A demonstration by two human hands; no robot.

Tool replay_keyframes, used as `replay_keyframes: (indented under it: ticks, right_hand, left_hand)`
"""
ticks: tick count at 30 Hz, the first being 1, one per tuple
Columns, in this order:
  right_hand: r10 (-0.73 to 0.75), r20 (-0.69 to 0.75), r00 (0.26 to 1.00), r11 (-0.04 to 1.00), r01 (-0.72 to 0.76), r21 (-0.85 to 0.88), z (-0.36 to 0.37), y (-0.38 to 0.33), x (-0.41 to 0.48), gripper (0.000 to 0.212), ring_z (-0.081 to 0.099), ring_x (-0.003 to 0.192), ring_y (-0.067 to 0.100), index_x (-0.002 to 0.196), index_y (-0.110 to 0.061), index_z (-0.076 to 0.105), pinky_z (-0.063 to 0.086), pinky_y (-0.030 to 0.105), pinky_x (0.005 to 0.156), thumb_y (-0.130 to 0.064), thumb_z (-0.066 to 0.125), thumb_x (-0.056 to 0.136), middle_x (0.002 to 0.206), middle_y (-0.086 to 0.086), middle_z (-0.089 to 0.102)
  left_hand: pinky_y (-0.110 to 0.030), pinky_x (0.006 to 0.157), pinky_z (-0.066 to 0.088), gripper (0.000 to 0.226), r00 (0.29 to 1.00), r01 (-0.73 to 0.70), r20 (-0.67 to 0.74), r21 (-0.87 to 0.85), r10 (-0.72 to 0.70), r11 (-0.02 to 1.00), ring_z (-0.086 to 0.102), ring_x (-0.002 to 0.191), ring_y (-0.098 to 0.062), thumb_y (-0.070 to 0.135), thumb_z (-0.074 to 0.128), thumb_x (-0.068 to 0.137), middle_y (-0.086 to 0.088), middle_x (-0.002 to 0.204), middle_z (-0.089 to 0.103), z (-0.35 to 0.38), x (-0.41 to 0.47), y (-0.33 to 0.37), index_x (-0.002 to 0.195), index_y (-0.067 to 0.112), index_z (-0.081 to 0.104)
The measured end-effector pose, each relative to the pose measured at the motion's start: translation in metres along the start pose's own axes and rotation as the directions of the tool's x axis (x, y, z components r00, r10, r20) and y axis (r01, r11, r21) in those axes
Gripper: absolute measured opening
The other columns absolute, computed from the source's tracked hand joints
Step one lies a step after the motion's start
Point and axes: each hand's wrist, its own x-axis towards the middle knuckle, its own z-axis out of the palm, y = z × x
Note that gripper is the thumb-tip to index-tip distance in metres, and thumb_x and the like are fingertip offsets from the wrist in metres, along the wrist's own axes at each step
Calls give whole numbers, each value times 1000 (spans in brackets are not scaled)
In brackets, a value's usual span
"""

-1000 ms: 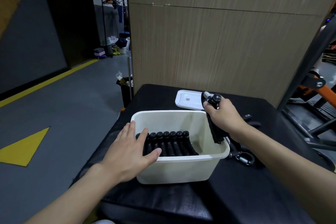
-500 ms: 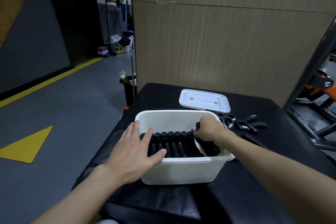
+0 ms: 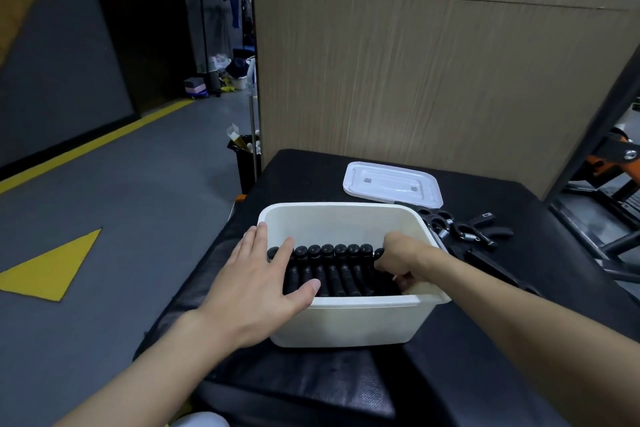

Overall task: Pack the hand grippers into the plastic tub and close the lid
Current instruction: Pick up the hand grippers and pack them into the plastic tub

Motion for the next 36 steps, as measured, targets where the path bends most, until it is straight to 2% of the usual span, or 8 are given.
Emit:
replay_keyframes:
  ticks: [4,9,11,14,20,28,33,36]
  right_hand:
    - [-92,-154,984,989,72,-129,3,2,2,6,58,69,30,81,-4,55,42,29,45,-3,52,86,68,10,54]
    - [-123,-204,971,986,97,-135,3,5,1,15,67,85,34,98,-2,61,55,37,65,-6,54,86,93,16,68]
    - [-118,-179,977,990,102,-93,1,6,4,15,68,77,35,99,1,63,57,38,60,-3,56,86,92,21,69]
    - [-149,-182,972,983,125,-137,0,5,6,7,61,69,30,91,-2,61,50,33,54,-9,59,88,82,14,64]
    - [-188,-176,966,960,143,-240,2,1,3,4,58,89,30,94,-9,54,40,29,70,-9,50,93,101,14,63]
    - [-69,-39,997,976,59,-208,-4,-7,-9,17,56,56,26,74,-6,50,41,24,43,3,42,86,67,10,54]
    - [-88,-8,996,985,86,-147,-5,-6,-9,44,59,68,31,127,1,50,47,32,57,7,40,85,104,23,64]
    - [-110,-46,993,971,97,-218,-12,-7,-16,51,64,82,32,134,1,46,50,33,64,8,37,84,116,23,62]
  left_hand:
    - [-35,120,-6,106,1000,-4,0,-2,4,1000,-18,150,-26,81,-3,66,-18,162,-16,0,-1,1,158,28,3]
    - [-35,120,-6,106,1000,-4,4,0,4,1000,-18,150,-27,81,-3,66,-18,162,-17,-1,-1,0,158,28,3]
    - [-35,120,-6,106,1000,-4,6,-6,4,1000,-19,150,-27,81,-2,66,-18,162,-17,-1,-1,0,158,29,2]
    - [-35,120,-7,106,1000,-3,7,-5,3,1000,-19,150,-26,81,-3,66,-18,162,-18,0,-1,0,158,29,2]
    - [-35,120,-6,106,1000,-3,0,0,3,1000,-18,150,-26,81,-3,66,-18,162,-17,0,-1,0,158,29,2]
    - [-36,120,-5,104,1000,-7,-17,2,7,1000,-17,150,-27,80,-2,67,-18,162,-16,2,0,-1,158,30,4]
    - [-37,120,-4,104,1000,-3,-18,-9,3,1000,-17,150,-27,80,-1,68,-17,163,-15,2,-1,0,158,29,6]
    - [-36,120,-4,104,1000,2,-19,-9,-3,1000,-16,151,-27,80,-2,67,-17,163,-15,1,-1,1,158,29,7]
